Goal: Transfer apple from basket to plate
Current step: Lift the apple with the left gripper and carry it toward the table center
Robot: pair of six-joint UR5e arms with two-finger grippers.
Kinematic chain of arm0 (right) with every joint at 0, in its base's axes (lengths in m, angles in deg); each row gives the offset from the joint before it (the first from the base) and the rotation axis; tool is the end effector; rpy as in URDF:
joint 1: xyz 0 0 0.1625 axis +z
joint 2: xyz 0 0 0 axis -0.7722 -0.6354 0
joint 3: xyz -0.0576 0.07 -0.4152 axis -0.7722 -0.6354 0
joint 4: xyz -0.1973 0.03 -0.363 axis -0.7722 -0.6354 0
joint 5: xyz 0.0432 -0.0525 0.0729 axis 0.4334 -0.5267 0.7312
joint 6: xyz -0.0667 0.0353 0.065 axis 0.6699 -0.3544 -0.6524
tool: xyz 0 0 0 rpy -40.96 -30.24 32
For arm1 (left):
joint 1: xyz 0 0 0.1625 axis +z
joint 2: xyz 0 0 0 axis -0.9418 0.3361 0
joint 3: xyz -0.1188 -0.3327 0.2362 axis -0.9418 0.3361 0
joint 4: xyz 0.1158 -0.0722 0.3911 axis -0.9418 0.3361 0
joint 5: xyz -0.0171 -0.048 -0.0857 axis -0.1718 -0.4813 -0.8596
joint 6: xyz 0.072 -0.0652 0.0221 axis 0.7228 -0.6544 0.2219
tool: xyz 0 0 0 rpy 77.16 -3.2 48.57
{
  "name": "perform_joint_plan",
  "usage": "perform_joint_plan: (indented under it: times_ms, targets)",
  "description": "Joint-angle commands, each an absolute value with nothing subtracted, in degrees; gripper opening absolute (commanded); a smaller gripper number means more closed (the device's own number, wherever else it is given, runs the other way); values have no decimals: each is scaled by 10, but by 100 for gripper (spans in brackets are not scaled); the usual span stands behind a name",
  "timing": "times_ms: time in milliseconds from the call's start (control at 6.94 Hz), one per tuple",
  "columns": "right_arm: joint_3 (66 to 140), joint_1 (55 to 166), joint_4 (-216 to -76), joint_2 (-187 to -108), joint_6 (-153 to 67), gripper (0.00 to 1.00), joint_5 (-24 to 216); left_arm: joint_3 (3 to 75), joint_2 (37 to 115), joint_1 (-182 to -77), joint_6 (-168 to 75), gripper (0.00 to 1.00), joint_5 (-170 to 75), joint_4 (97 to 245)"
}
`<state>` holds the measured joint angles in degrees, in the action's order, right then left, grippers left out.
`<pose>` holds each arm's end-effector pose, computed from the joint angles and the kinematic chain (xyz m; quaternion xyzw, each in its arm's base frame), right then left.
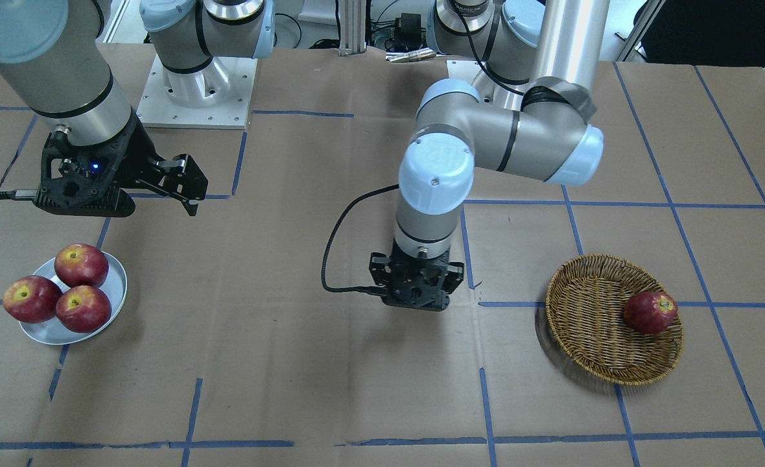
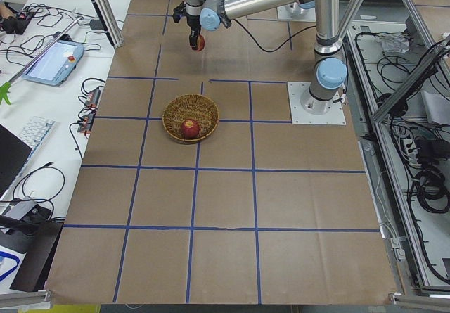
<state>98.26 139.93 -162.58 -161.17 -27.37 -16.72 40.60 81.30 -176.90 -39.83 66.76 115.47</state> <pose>0.1279 -0.5375 0.4495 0.0139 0.9998 0.0131 0.0023 -0.3031 -0.5676 0.2693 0.0708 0.9971 -0.0209 0.0178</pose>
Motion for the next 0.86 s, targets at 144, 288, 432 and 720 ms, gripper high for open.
perform_joint_plan:
  times_ms: [144, 288, 432, 720]
  targets:
    - [984, 1399, -1626, -1612, -274, 100, -167, 367, 893, -1841, -485, 61, 666, 1141]
    - [984, 1399, -1626, -1612, -274, 100, -167, 367, 910, -1850, -507, 61, 665, 1112]
    - [983, 1399, -1626, -1612, -274, 100, -167, 367, 919, -1853, -503, 61, 666, 1096]
    - [983, 1399, -1626, -1612, -274, 100, -167, 366, 924, -1853, -498, 61, 665, 1083]
